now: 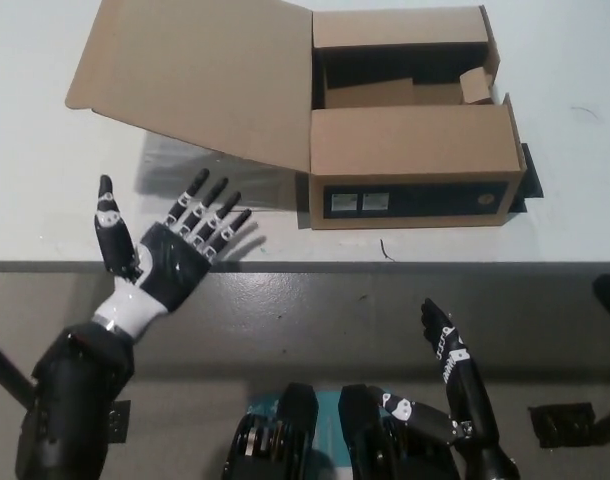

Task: A small storge box is placed at the center of the table and the robot uses its left hand to push the lid and close it

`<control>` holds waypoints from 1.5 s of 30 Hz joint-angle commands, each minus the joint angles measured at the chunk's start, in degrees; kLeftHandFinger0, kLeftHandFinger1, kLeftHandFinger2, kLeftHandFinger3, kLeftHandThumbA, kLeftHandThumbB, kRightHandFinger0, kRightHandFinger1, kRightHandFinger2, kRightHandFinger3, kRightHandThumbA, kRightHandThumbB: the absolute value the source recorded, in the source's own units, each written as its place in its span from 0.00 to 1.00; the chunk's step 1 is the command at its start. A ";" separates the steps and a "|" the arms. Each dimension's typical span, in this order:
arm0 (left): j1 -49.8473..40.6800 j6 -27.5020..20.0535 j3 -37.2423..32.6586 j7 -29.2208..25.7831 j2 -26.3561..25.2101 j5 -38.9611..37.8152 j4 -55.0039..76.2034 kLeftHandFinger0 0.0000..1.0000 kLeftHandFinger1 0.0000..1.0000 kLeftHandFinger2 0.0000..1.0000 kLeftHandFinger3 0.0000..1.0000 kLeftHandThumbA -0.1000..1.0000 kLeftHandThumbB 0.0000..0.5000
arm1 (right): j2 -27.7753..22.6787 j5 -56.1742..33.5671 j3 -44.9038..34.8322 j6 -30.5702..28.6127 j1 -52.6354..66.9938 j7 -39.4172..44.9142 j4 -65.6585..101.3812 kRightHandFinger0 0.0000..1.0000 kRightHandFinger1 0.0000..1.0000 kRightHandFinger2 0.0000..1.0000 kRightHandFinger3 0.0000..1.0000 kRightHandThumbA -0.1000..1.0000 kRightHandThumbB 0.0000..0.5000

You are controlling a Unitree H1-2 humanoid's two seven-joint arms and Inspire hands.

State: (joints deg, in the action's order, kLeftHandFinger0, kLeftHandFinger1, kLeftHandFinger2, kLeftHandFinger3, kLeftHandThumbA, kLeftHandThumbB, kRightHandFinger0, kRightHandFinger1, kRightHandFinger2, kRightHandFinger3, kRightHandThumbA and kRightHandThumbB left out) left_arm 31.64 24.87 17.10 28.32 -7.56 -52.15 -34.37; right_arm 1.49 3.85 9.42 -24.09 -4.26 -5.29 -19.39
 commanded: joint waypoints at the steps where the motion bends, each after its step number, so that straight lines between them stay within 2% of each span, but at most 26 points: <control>1: 6.08 -2.63 1.90 0.71 -2.04 1.52 -4.25 1.00 1.00 1.00 1.00 1.00 0.80 | -0.06 0.16 0.32 -2.84 -1.23 -0.82 1.32 1.00 1.00 1.00 1.00 1.00 0.64; 8: 14.87 -4.96 4.09 -1.91 -3.59 4.37 -13.97 1.00 1.00 1.00 1.00 1.00 0.79 | -0.13 -0.24 0.31 -2.84 -1.12 -0.44 1.53 1.00 1.00 1.00 1.00 1.00 0.60; 13: 22.16 -8.27 3.72 -1.00 -4.78 7.25 -21.64 1.00 1.00 1.00 1.00 1.00 0.78 | 0.02 -0.84 0.28 -2.84 -0.83 0.24 1.69 1.00 1.00 1.00 1.00 1.00 0.59; 22: 32.85 -10.29 2.42 -3.86 -3.44 11.27 -23.08 1.00 1.00 1.00 1.00 1.00 0.81 | 0.11 -1.12 0.28 -2.84 -0.65 0.82 2.12 1.00 1.00 1.00 1.00 1.00 0.59; 26: 33.41 -13.04 -1.86 -5.01 -2.29 16.40 -17.90 1.00 1.00 1.00 1.00 1.00 0.85 | -0.07 -1.41 0.23 -2.84 -0.32 1.27 2.72 1.00 1.00 1.00 1.00 1.00 0.60; 27: 33.10 -13.77 -4.17 -6.65 -1.49 19.14 -13.96 1.00 1.00 1.00 1.00 1.00 0.82 | -0.16 -1.41 0.30 -2.84 -0.31 1.39 2.85 1.00 1.00 1.00 1.00 1.00 0.58; 30: 32.09 -14.36 -8.48 -9.30 -0.64 23.80 -8.09 1.00 1.00 1.00 1.00 1.00 0.81 | -0.08 -1.70 0.18 -2.84 -0.22 1.78 2.95 1.00 1.00 1.00 1.00 1.00 0.59; 35: 29.53 -15.58 -18.28 -10.31 1.05 33.09 0.57 1.00 1.00 1.00 1.00 1.00 0.80 | -0.17 -1.72 0.31 -2.84 0.07 2.29 3.22 1.00 1.00 1.00 1.00 1.00 0.60; 38: 28.49 -15.60 -21.82 -11.14 1.72 36.22 1.70 1.00 1.00 1.00 1.00 1.00 0.86 | -0.15 -1.82 0.36 -2.84 0.24 2.59 3.28 1.00 1.00 1.00 1.00 1.00 0.60; 40: 27.68 -15.20 -23.67 -11.17 2.51 37.18 1.44 1.00 1.00 1.00 1.00 1.00 0.85 | -0.16 -1.68 0.49 -2.84 0.28 2.73 3.32 1.00 1.00 1.00 1.00 1.00 0.59; 42: 26.85 -17.59 -25.52 -11.68 3.37 39.16 -0.86 1.00 1.00 1.00 1.00 1.00 0.80 | -0.17 -1.84 0.48 -2.84 0.33 3.11 3.38 1.00 1.00 1.00 1.00 1.00 0.59; 45: 25.98 -20.16 -26.78 -11.68 4.32 40.29 -4.39 1.00 1.00 1.00 1.00 1.00 0.79 | -0.28 -1.30 0.57 -2.84 0.39 2.95 3.57 1.00 1.00 1.00 1.00 1.00 0.60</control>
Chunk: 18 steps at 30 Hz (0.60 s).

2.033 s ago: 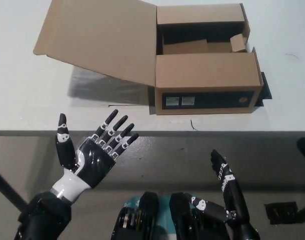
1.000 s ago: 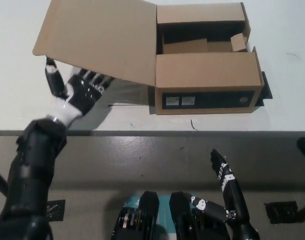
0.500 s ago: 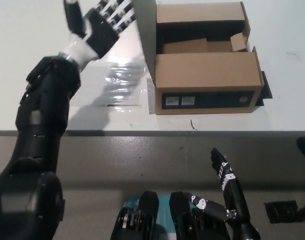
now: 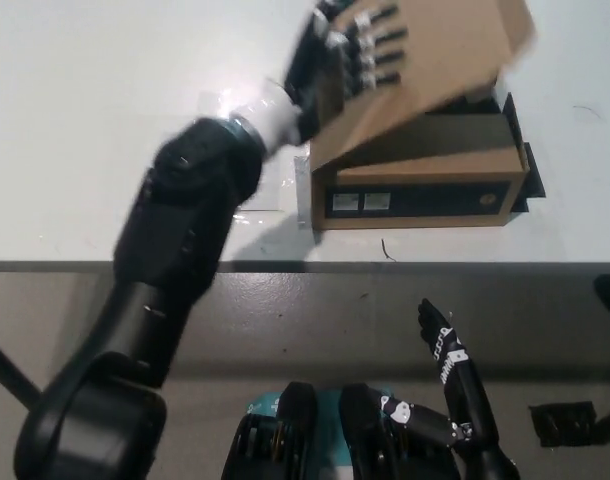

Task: A small storge box is placed at the center of the table and the robot uses its left hand to push the lid and close it

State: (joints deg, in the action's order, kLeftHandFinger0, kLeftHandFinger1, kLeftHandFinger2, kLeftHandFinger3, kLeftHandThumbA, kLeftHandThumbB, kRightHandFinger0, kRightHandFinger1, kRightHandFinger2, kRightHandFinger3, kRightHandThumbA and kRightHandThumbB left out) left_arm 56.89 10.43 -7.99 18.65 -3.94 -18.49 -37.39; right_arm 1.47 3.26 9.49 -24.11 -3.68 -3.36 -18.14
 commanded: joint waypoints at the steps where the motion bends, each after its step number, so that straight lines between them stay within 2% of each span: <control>1: 0.21 -6.97 -2.00 -1.88 1.16 7.04 -2.96 1.00 1.00 1.00 1.00 1.00 0.75 | -0.26 -0.76 0.45 -2.82 -0.26 1.15 2.39 1.00 1.00 1.00 1.00 1.00 0.61; 3: -0.39 -8.90 -2.18 -1.51 1.48 7.67 -5.08 1.00 1.00 1.00 1.00 1.00 0.75 | -0.29 -1.01 0.46 -2.82 -0.26 1.57 2.54 1.00 1.00 1.00 1.00 1.00 0.61; 13: -3.43 -11.78 -1.35 0.32 1.58 8.08 -9.11 1.00 1.00 1.00 1.00 1.00 0.80 | -0.86 -0.08 0.60 -2.82 -0.36 1.22 2.61 1.00 1.00 1.00 1.00 1.00 0.60; 18: -6.50 -7.61 -0.51 0.84 0.61 6.94 -0.61 1.00 1.00 1.00 1.00 1.00 0.81 | -0.92 0.17 0.88 -2.82 -0.04 0.95 2.68 1.00 1.00 1.00 1.00 1.00 0.61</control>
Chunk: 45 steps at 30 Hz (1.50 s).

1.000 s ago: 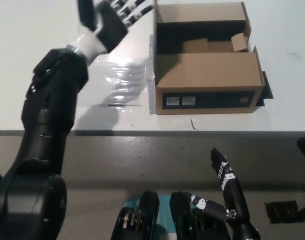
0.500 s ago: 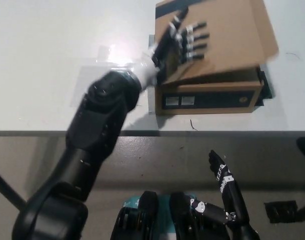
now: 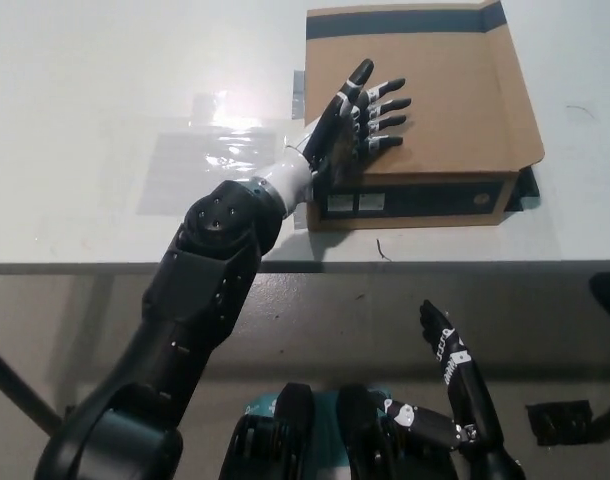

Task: A small storge box is placed at the center of the table and the robot uses its left hand to push the lid and close it

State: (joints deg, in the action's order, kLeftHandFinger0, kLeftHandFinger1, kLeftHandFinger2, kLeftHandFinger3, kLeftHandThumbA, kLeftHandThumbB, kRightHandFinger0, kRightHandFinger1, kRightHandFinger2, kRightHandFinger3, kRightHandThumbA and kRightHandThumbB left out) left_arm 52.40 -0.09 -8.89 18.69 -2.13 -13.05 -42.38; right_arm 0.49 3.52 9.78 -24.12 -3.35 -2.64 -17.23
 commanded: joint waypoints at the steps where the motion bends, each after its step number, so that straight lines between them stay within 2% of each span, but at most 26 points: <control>1: -3.23 4.48 0.43 1.20 -1.66 1.01 9.22 1.00 1.00 1.00 1.00 1.00 0.82 | 0.11 -0.30 0.57 -2.81 -0.28 0.40 1.79 1.00 1.00 1.00 1.00 1.00 0.62; 4: -6.25 7.09 0.91 3.17 -3.01 -1.64 23.19 1.00 1.00 1.00 1.00 1.00 0.86 | 0.06 -0.10 0.62 -2.81 -0.27 0.17 1.69 1.00 1.00 1.00 1.00 1.00 0.62; 7: -8.45 9.49 1.50 2.08 -3.60 -3.30 38.54 1.00 1.00 1.00 1.00 1.00 0.87 | -0.08 -0.18 0.50 -2.81 -0.42 0.27 1.71 1.00 1.00 1.00 1.00 1.00 0.62; 9: -9.39 10.91 1.92 1.52 -4.55 -4.62 49.52 1.00 1.00 1.00 1.00 1.00 0.79 | -0.04 -0.22 0.48 -2.81 -0.59 0.32 1.70 1.00 1.00 1.00 1.00 1.00 0.61; 11: -10.03 13.76 2.64 0.73 -6.04 -6.27 59.13 1.00 1.00 1.00 1.00 1.00 0.88 | 0.00 -0.16 0.57 -2.81 -0.39 0.30 1.72 1.00 1.00 1.00 1.00 1.00 0.61; 12: -10.27 14.63 2.85 0.46 -6.47 -6.81 61.87 1.00 1.00 1.00 1.00 1.00 0.98 | -0.01 -0.24 0.55 -2.81 -0.22 0.38 1.72 1.00 1.00 1.00 1.00 1.00 0.60; 13: -10.98 15.33 3.85 -0.61 -7.38 -7.94 68.12 1.00 1.00 1.00 1.00 1.00 0.84 | -0.12 -0.11 0.61 -2.81 -0.16 0.37 1.77 1.00 1.00 1.00 1.00 1.00 0.59; 16: -13.01 14.85 5.07 -1.38 -9.69 -7.27 76.18 1.00 1.00 1.00 1.00 1.00 0.81 | -0.11 0.08 0.72 -2.81 0.00 0.23 1.85 1.00 1.00 1.00 1.00 1.00 0.59; 20: -19.54 14.74 5.99 -1.48 -12.28 -10.16 82.72 1.00 1.00 1.00 1.00 1.00 0.78 | -0.19 0.06 0.74 -2.81 -0.21 0.43 1.74 1.00 1.00 1.00 1.00 1.00 0.58; 22: -25.07 12.42 5.49 -0.87 -12.74 -9.36 84.19 1.00 1.00 1.00 1.00 1.00 0.85 | -0.22 -0.24 0.70 -2.81 -0.24 0.80 1.67 1.00 1.00 1.00 1.00 1.00 0.58; 23: -29.77 9.43 4.99 0.02 -12.93 -7.28 83.93 1.00 1.00 1.00 1.00 1.00 0.86 | -0.46 -0.24 0.65 -2.81 -0.35 0.93 1.67 1.00 1.00 1.00 1.00 1.00 0.58; 25: -35.64 6.06 4.50 1.15 -13.80 -4.32 82.76 1.00 1.00 1.00 1.00 1.00 0.78 | -0.53 -0.05 0.66 -2.81 -0.37 0.74 1.60 1.00 1.00 1.00 1.00 1.00 0.58; 26: -38.63 3.57 3.95 1.41 -13.99 -0.25 81.50 1.00 1.00 1.00 1.00 1.00 0.74 | -0.90 0.29 0.59 -2.81 -0.59 0.57 1.68 1.00 1.00 1.00 1.00 1.00 0.58; 29: -45.20 -1.95 3.31 -0.43 -12.66 7.66 76.61 1.00 1.00 1.00 1.00 1.00 0.76 | -0.99 1.95 0.94 -2.81 -1.35 -1.34 1.21 1.00 1.00 1.00 1.00 1.00 0.57; 30: -46.88 -5.61 2.70 -1.08 -12.15 10.71 73.08 1.00 1.00 1.00 1.00 1.00 0.75 | -0.73 1.99 0.85 -2.81 -1.37 -1.84 0.92 1.00 1.00 1.00 1.00 1.00 0.57; 31: -47.68 -8.34 2.39 -1.87 -11.84 13.12 70.27 1.00 1.00 1.00 1.00 1.00 0.75 | -0.54 1.68 0.72 -2.81 -1.26 -1.83 0.83 1.00 1.00 1.00 1.00 1.00 0.58; 33: -49.01 -10.91 2.34 -3.24 -11.06 14.60 65.32 1.00 1.00 1.00 1.00 1.00 0.79 | -0.38 1.33 0.63 -2.81 -1.16 -1.99 0.78 1.00 1.00 1.00 1.00 1.00 0.61; 36: -49.83 -16.36 2.96 -6.08 -10.20 18.58 58.30 1.00 1.00 1.00 1.00 1.00 0.77 | -0.22 0.45 0.42 -2.81 -1.18 -1.46 0.77 1.00 1.00 1.00 1.00 1.00 0.65; 37: -49.74 -18.40 3.07 -7.33 -10.27 20.72 55.48 1.00 1.00 1.00 1.00 1.00 0.69 | -0.20 0.40 0.41 -2.81 -1.14 -1.47 0.94 1.00 1.00 1.00 1.00 1.00 0.66; 38: -49.41 -21.38 3.24 -9.01 -10.40 22.86 51.16 1.00 1.00 1.00 1.00 1.00 0.74 | -0.30 0.43 0.52 -2.81 -1.33 -1.38 0.90 1.00 1.00 1.00 1.00 1.00 0.66; 43: -47.40 -24.73 3.40 -12.44 -11.35 26.59 42.05 1.00 1.00 1.00 1.00 1.00 0.74 | 0.07 0.10 0.38 -2.81 -1.57 -1.45 0.57 1.00 1.00 1.00 1.00 1.00 0.68; 45: -46.55 -25.94 3.52 -12.99 -11.76 26.82 38.77 1.00 1.00 1.00 1.00 1.00 0.65 | 0.08 -0.01 0.42 -2.81 -1.45 -1.30 0.54 1.00 1.00 1.00 1.00 1.00 0.69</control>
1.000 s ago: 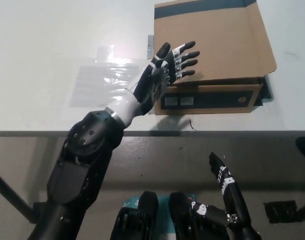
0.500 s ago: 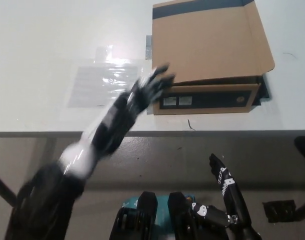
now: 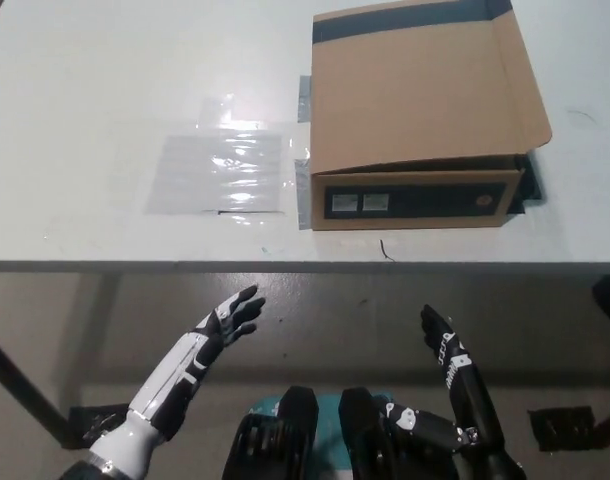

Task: A small storge box is placed at the center of the table and the robot uses its left hand to push the lid and close it

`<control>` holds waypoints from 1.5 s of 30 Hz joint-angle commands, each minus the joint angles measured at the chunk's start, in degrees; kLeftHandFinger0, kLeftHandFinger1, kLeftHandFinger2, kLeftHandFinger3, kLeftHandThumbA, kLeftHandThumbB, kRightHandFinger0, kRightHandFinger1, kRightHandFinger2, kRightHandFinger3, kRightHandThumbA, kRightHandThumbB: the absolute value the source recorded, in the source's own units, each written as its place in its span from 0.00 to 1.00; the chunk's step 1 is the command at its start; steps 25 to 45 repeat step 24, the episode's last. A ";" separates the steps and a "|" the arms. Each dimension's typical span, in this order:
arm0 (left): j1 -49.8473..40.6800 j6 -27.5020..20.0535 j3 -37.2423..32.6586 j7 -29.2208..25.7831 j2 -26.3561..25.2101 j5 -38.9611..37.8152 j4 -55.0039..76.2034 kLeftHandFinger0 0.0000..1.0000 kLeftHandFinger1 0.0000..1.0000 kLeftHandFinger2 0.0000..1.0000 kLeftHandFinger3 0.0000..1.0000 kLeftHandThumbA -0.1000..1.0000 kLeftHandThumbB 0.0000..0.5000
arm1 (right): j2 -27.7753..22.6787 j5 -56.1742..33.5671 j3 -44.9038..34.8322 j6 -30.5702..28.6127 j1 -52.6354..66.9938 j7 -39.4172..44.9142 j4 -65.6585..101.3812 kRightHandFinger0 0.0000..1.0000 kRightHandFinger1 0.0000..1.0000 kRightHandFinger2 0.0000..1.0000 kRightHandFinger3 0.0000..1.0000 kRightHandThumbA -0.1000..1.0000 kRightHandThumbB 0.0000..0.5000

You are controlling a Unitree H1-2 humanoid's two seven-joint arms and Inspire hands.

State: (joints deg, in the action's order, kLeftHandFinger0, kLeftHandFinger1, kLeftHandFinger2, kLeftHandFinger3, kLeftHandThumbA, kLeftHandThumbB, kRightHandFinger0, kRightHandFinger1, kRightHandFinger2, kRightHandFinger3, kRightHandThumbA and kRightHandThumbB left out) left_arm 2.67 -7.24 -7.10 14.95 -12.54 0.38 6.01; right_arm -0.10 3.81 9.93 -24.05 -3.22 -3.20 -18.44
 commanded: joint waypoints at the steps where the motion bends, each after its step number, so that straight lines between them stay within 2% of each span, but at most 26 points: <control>1: 3.42 -19.05 1.82 -9.42 -1.48 13.37 -10.50 1.00 1.00 1.00 1.00 1.00 0.63 | 0.71 -0.31 0.30 -2.88 -1.63 -0.71 1.66 1.00 1.00 1.00 1.00 1.00 0.68; 8: 4.18 -19.44 2.28 -10.09 -1.86 14.13 -14.45 1.00 1.00 1.00 1.00 1.00 0.63 | 0.68 0.22 0.59 -2.88 -1.92 -1.06 1.26 1.00 1.00 1.00 1.00 1.00 0.69; 22: 3.96 -19.69 2.31 -10.90 -2.28 14.90 -15.98 1.00 1.00 1.00 1.00 1.00 0.49 | 0.65 0.22 1.22 -2.88 -2.24 -1.15 0.89 1.00 1.00 1.00 1.00 1.00 0.69; 45: 3.95 -19.69 2.22 -10.90 -2.39 14.81 -16.07 1.00 1.00 1.00 1.00 1.00 0.49 | 0.70 0.15 1.18 -2.88 -2.30 -1.18 0.79 1.00 1.00 1.00 1.00 1.00 0.68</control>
